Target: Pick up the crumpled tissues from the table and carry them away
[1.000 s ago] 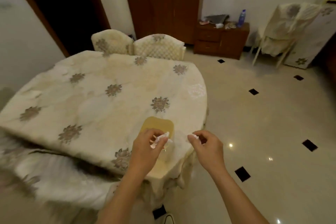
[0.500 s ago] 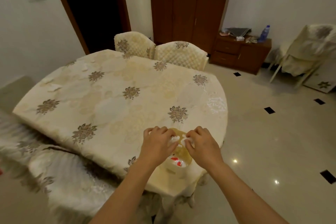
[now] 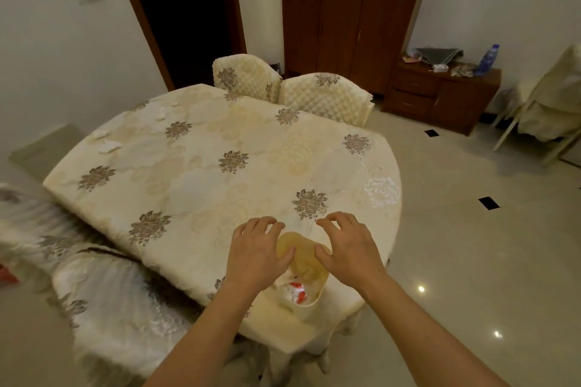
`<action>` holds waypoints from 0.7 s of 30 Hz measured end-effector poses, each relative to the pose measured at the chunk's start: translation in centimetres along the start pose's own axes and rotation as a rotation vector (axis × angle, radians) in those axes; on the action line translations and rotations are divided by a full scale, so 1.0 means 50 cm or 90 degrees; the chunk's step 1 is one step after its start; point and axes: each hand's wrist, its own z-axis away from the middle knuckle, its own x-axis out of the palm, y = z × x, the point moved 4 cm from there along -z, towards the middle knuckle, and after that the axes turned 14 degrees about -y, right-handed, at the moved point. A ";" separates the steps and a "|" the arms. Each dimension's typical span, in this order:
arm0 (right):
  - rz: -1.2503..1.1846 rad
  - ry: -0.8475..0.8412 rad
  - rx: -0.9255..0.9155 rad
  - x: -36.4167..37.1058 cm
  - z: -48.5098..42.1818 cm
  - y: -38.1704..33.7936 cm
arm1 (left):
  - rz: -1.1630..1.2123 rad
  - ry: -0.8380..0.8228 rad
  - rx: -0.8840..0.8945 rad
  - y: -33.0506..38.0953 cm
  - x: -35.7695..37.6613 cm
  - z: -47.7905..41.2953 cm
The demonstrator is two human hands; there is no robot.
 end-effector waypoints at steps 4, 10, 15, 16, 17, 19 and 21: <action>0.017 0.004 -0.072 -0.019 -0.047 -0.035 | -0.016 0.036 -0.065 -0.025 -0.040 0.016; 0.024 -0.024 -0.222 -0.020 -0.104 -0.163 | -0.047 0.057 -0.201 -0.110 -0.108 0.103; 0.025 -0.068 -0.364 -0.002 -0.113 -0.298 | -0.057 0.104 -0.364 -0.179 -0.155 0.255; 0.026 -0.076 -0.392 0.003 -0.108 -0.324 | -0.061 0.119 -0.393 -0.185 -0.162 0.289; 0.027 -0.083 -0.421 0.007 -0.100 -0.348 | -0.064 0.130 -0.421 -0.188 -0.167 0.323; 0.025 -0.091 -0.479 0.017 -0.081 -0.394 | -0.070 0.144 -0.471 -0.189 -0.171 0.386; 0.020 -0.095 -0.532 0.028 -0.058 -0.438 | -0.073 0.157 -0.521 -0.187 -0.173 0.446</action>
